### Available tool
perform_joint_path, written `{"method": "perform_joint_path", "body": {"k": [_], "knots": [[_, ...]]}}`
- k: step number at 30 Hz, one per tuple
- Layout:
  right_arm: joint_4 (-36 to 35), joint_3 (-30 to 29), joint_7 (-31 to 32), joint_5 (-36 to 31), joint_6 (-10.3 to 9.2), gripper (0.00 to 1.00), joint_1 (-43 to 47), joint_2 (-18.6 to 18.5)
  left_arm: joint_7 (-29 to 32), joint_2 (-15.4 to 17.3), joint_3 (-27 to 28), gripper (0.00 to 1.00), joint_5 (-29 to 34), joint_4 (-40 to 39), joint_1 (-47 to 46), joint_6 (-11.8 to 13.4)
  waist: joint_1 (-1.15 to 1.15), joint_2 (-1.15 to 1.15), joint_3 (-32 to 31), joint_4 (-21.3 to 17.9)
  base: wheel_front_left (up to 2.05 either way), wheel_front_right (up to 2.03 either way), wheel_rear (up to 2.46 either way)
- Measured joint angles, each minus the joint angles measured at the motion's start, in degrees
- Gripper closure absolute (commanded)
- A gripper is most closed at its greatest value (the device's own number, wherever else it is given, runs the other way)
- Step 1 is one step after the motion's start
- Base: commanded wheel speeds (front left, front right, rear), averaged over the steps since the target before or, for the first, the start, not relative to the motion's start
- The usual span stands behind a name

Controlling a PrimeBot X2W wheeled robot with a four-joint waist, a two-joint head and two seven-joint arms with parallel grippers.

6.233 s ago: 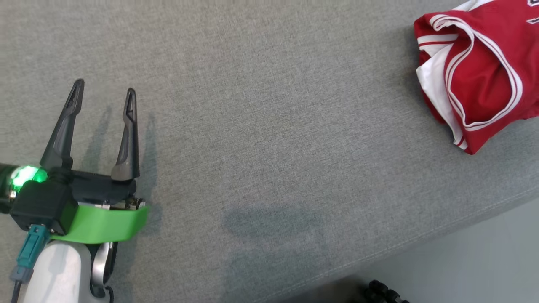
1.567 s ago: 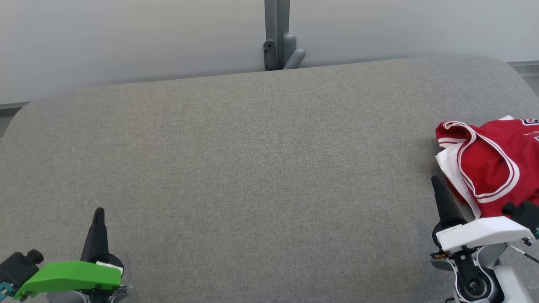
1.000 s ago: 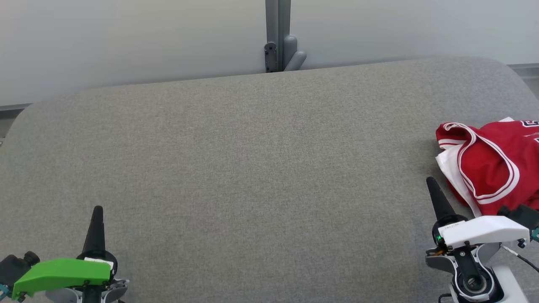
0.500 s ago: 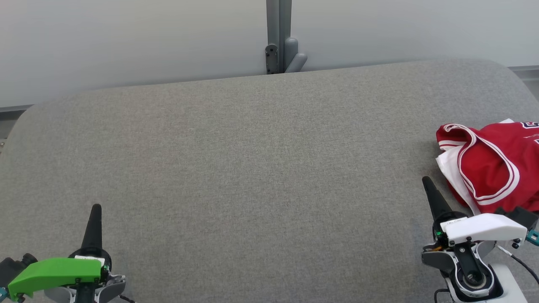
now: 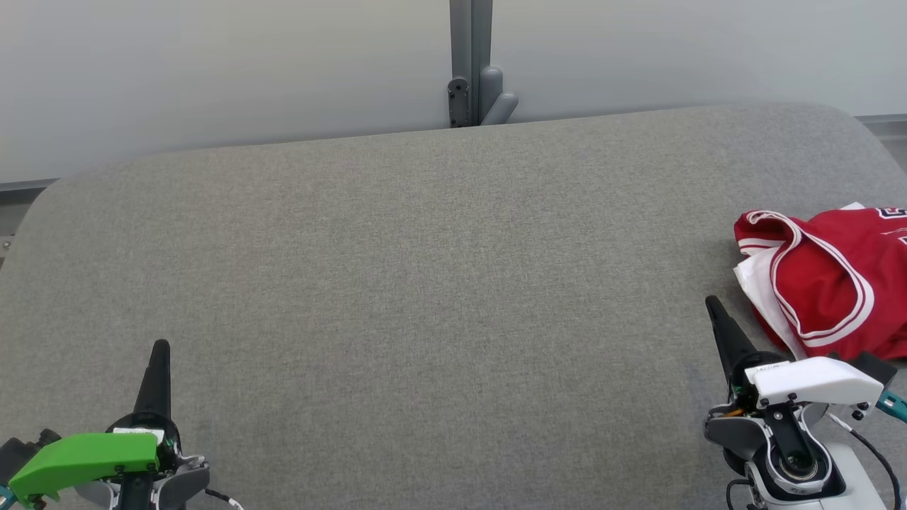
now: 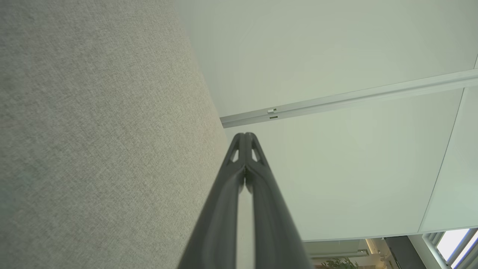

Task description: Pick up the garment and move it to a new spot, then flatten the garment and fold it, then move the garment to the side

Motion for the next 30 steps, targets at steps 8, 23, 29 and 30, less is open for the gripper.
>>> {"method": "perform_joint_path", "body": {"k": [8, 23, 29, 30], "knots": [[0.77, -0.1, 0.49, 2.98, 0.0, 1.0, -0.53, 0.32, 0.66, -0.44, 0.76, 1.0, -2.9, 0.6, -0.42, -0.43, 0.0, 0.0, -0.17, 0.07, 0.0, 0.0, 0.0], [2.41, -0.29, 1.51, 9.25, 0.0, 1.0, -1.51, 0.82, 2.16, -1.35, 2.3, 1.0, -8.57, 1.8, -1.39, -1.08, 0.0, 0.0, -0.56, 0.21, 0.0, 0.0, 0.0], [2.75, -0.34, 1.63, 10.6, 0.0, 1.0, -1.95, 0.93, 2.58, -1.6, 2.7, 1.0, -9.95, 2.11, -1.62, -1.44, 0.0, 0.0, -0.64, 0.25, 0.0, 0.0, 0.0], [2.75, -0.35, 1.69, 10.6, 0.0, 1.0, -1.96, 0.93, 2.6, -1.62, 2.71, 1.0, -9.96, 2.11, -1.62, -1.44, 0.0, 0.0, -0.64, 0.25, 0.0, 0.0, 0.0]]}}
